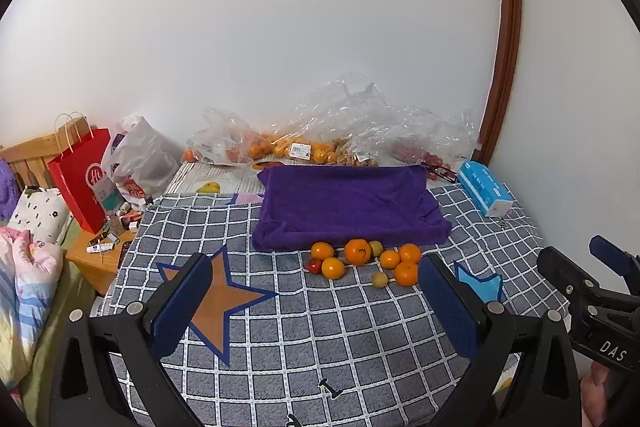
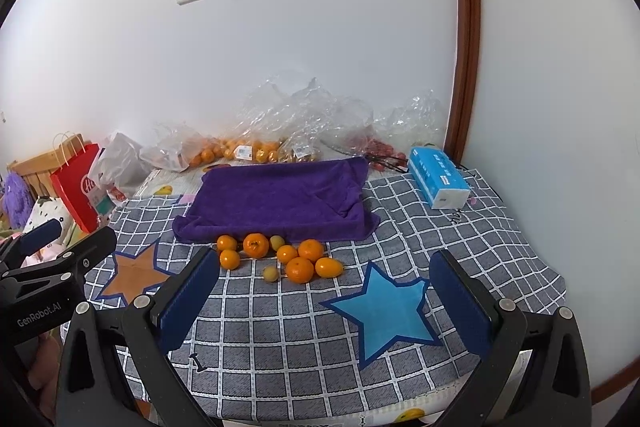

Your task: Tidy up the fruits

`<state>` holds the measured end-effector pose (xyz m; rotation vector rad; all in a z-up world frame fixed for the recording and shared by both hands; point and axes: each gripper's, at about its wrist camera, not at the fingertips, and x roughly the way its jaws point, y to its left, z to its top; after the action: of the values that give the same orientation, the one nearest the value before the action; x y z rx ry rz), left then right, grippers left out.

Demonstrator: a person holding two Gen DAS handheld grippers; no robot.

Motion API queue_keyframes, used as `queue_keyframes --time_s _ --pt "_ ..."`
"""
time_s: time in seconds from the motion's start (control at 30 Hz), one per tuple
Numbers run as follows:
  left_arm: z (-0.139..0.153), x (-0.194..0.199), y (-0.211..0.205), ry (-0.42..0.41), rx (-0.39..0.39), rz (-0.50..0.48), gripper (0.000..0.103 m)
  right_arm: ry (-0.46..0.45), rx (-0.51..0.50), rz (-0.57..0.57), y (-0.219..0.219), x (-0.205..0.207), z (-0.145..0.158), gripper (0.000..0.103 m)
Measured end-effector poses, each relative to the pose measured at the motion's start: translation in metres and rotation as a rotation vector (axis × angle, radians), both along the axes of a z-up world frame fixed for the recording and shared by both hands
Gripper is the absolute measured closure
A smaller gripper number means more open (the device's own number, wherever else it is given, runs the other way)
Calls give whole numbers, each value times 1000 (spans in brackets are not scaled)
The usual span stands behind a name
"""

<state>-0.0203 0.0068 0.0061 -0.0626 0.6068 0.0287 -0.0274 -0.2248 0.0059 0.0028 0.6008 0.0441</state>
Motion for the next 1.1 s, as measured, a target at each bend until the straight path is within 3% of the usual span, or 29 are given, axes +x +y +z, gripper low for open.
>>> queue_keyframes --time_s 1.1 --pt "-2 1 7 -2 -2 19 0 -2 30 5 2 0 -5 0"
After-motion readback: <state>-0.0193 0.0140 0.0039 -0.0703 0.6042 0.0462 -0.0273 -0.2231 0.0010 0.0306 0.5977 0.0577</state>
